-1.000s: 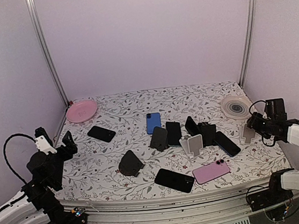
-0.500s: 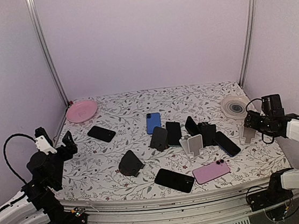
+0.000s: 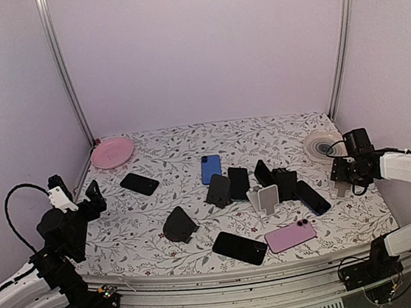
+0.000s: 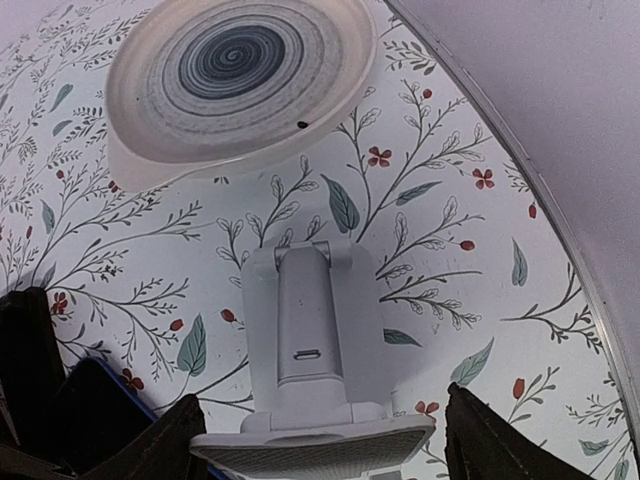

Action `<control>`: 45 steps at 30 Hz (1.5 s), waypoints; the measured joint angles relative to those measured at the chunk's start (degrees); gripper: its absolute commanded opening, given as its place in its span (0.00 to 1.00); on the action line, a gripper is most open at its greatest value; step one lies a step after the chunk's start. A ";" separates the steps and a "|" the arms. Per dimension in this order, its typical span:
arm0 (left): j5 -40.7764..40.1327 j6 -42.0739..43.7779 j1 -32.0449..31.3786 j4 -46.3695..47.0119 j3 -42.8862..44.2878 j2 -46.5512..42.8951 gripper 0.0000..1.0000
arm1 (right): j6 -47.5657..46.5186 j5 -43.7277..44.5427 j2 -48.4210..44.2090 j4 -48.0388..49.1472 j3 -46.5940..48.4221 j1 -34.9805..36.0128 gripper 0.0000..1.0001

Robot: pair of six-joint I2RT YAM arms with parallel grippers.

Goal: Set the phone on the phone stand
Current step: Move the phone stand to the center of the board.

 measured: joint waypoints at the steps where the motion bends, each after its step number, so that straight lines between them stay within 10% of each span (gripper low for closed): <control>1: 0.00 0.00 0.00 0.00 0.00 0.00 0.97 | -0.13 0.09 0.00 -0.07 0.07 0.02 0.78; 14: 0.00 0.00 0.11 0.00 0.00 0.07 0.97 | -2.73 -0.63 0.42 -0.63 1.07 0.04 0.45; 27: 0.02 0.00 0.11 0.00 0.00 0.46 0.97 | -6.95 -6.40 -1.79 1.70 1.25 3.15 0.43; 36: 0.00 0.00 0.22 0.00 0.00 0.42 0.97 | -7.30 -5.66 -0.48 1.44 1.25 4.09 0.86; 45: 0.02 -0.02 0.24 0.00 0.00 0.35 0.97 | -6.69 -3.54 -0.37 0.15 1.36 4.11 0.92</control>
